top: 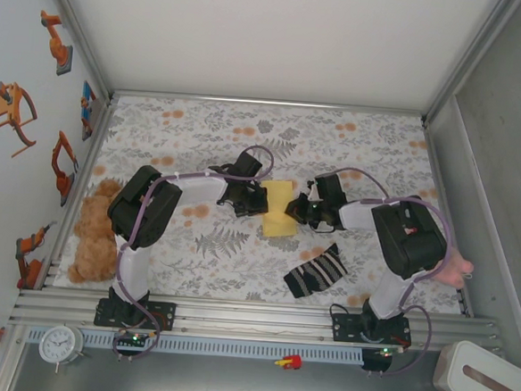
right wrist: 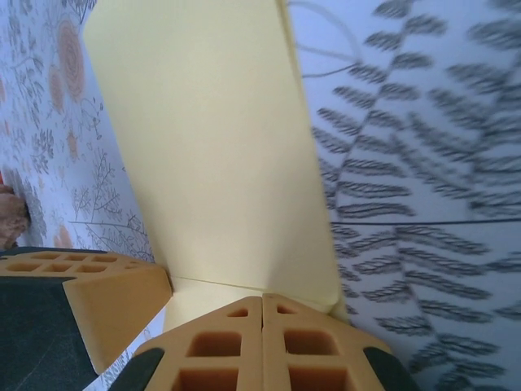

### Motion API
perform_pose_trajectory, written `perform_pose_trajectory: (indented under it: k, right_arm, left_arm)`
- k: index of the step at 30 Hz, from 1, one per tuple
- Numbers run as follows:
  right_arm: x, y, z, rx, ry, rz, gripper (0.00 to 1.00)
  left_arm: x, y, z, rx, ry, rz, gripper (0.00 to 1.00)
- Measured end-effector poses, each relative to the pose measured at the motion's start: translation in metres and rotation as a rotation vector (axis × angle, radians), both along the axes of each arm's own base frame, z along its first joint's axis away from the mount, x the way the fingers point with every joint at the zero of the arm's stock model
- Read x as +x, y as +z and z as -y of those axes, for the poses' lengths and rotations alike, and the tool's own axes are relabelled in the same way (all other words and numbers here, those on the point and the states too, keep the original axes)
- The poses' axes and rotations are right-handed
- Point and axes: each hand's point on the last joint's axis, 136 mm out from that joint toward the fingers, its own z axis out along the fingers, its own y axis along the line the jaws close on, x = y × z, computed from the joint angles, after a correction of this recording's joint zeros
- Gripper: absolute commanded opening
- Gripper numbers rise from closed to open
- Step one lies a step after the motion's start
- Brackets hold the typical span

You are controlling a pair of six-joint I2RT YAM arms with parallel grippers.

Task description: Fold a paper plane with a square sheet of paper (pick it up from the middle)

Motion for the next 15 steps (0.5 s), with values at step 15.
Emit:
perform_pose_trajectory:
  k: [15]
  right_arm:
    - [0.001,0.033,0.011,-0.043,-0.009,0.074,0.0]
  left_arm:
    - [0.004,0.001,0.002,0.014,-0.05,0.021,0.0]
